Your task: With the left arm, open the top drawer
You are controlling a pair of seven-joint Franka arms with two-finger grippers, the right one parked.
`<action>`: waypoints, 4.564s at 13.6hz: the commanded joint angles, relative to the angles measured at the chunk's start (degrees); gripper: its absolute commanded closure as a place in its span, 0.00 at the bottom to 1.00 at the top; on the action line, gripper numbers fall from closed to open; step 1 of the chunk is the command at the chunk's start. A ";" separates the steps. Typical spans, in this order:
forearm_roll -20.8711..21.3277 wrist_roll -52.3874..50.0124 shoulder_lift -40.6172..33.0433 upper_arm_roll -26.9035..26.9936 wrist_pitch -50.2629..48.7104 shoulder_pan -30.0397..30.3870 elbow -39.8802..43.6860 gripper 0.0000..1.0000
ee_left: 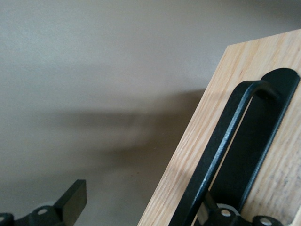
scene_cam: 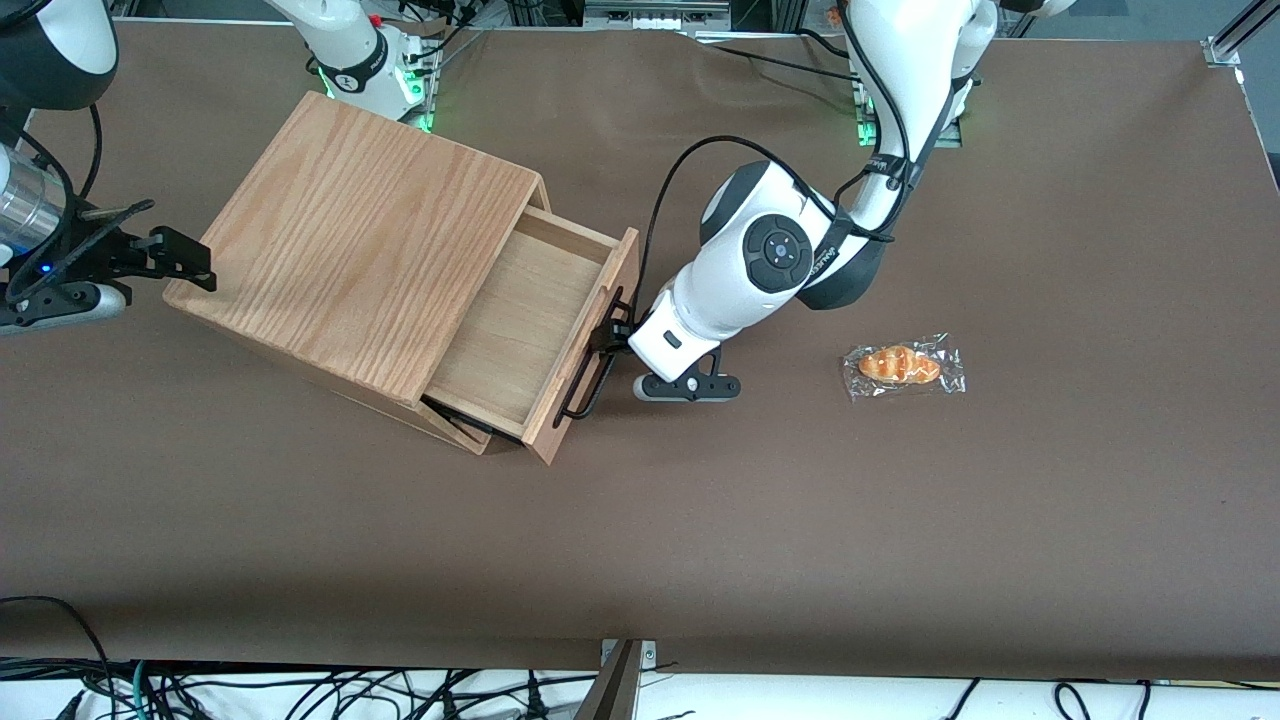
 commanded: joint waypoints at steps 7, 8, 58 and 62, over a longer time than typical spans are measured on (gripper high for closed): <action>3.06 -0.70 0.19 0.48 -0.76 3.52 0.76 0.00; 2.80 -0.79 0.19 0.39 -0.76 3.52 0.85 0.00; 25.56 38.14 -42.17 7.69 -30.03 28.22 -21.39 0.00; 25.21 38.58 -40.85 7.69 -30.12 28.48 -21.21 0.00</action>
